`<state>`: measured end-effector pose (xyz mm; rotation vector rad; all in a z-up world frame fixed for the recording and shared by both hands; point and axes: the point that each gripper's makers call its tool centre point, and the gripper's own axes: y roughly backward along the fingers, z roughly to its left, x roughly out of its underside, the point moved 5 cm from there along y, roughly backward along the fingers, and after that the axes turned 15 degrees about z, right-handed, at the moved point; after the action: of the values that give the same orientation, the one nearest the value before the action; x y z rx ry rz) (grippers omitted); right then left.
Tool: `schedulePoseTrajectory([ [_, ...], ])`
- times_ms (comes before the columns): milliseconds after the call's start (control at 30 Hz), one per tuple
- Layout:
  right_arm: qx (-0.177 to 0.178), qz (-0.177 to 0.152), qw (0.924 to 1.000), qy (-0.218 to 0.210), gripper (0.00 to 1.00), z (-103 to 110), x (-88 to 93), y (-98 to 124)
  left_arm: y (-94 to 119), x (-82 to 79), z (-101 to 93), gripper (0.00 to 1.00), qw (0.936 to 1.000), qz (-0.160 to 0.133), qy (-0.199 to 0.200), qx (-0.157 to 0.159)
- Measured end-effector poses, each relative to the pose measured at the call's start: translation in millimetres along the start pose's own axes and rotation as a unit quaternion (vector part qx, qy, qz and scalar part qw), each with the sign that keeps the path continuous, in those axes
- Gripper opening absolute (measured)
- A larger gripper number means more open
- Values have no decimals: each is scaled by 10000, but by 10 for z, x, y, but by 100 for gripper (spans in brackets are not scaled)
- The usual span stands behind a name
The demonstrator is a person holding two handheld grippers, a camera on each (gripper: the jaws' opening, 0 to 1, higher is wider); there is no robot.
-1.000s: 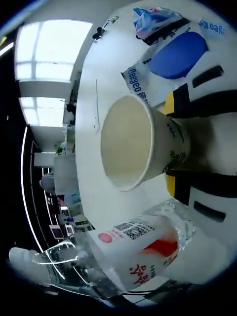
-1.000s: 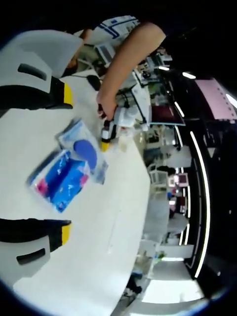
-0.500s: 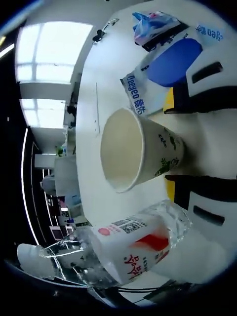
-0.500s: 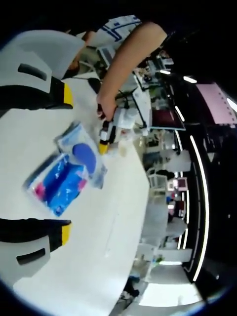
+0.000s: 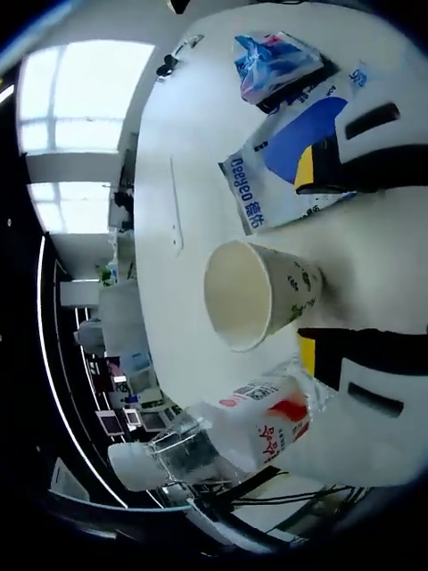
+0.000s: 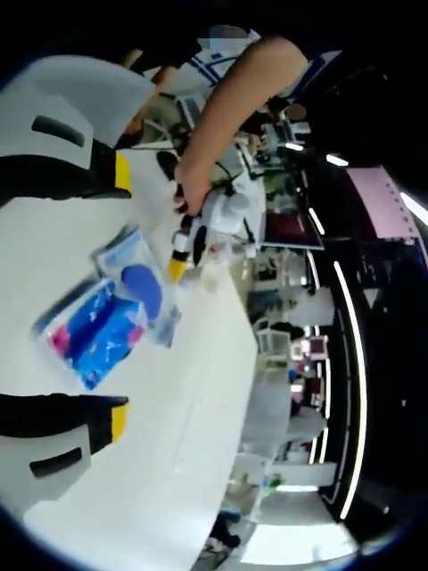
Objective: Arrange the tabletop items into an orderly group along one side of the table until the central work area is clear of visible clutter.
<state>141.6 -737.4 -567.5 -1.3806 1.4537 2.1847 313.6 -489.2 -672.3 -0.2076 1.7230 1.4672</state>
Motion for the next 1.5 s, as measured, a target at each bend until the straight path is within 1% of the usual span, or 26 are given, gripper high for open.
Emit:
schedulePoseTrajectory([
  [67, -51, 20, 9999, 123, 88, -1, -13, 18, 43, -13, -20, 66, 10000, -33, 60, -41],
  [100, -57, 7, 9998, 178, 87, -5, -22, 28, 83, -24, -26, 66, 9997, -83, 196, -71],
  [167, -46, -3, 9997, 227, 87, -31, -36, 42, 138, -28, -60, 67, 9996, -89, 264, -83],
  [333, -42, -25, 9995, 303, 84, -67, -61, 65, 257, -50, -152, 68, 9998, -102, 125, -123],
  [367, -29, -23, 9994, 343, 82, -77, -65, 66, 315, -59, -206, 68, 9998, -118, 100, -131],
  [433, 28, 67, 9989, 473, 79, -111, -46, 59, 308, -52, -224, 68, 9998, -123, 83, -120],
  [533, 43, 4, 9991, 431, 76, -137, -44, 60, 347, -63, -301, 68, 9998, -143, -46, -109],
  [667, 172, 202, 9975, 657, 69, -187, 12, 66, 424, -118, -382, 68, 9997, -190, -82, -109],
  [733, 126, 242, 9976, 642, 68, -204, 42, 53, 454, -144, -447, 68, 9996, -235, -118, -108],
  [800, 107, 211, 9977, 632, 67, -224, 60, 48, 436, -146, -501, 68, 9996, -222, -182, -81],
  [833, 105, 240, 9979, 601, 67, -237, 73, 43, 443, -143, -552, 68, 9995, -201, -240, -77],
  [967, 109, 168, 9989, 426, 64, -279, 100, 45, 495, -177, -708, 68, 9992, -266, -308, 8],
  [1033, 98, 210, 9990, 372, 62, -298, 125, 16, 523, -188, -781, 68, 9989, -279, -363, 48],
  [1067, 100, 252, 9990, 348, 61, -303, 139, 6, 534, -186, -800, 68, 9990, -291, -345, 59],
  [1133, 151, 133, 9996, 194, 60, -327, 119, 0, 541, -175, -841, 68, 9992, -333, -170, 127],
  [1200, 120, 79, 9999, -8, 58, -346, 109, -18, 569, -156, -893, 67, 9992, -337, -158, 131],
  [1233, 134, 89, 9999, -35, 57, -359, 112, -35, 564, -148, -912, 67, 9992, -318, -214, 120],
  [1267, 153, 89, 9998, -32, 56, -372, 114, -62, 562, -145, -954, 67, 9984, -273, -478, 154],
  [1333, 185, 120, 9997, -46, 53, -392, 127, -105, 566, -166, -1023, 67, 9968, -310, -710, 213],
  [1500, 228, 375, 9990, -116, 48, -443, 209, -275, 610, -211, -1115, 66, 9959, -402, -726, 363],
])
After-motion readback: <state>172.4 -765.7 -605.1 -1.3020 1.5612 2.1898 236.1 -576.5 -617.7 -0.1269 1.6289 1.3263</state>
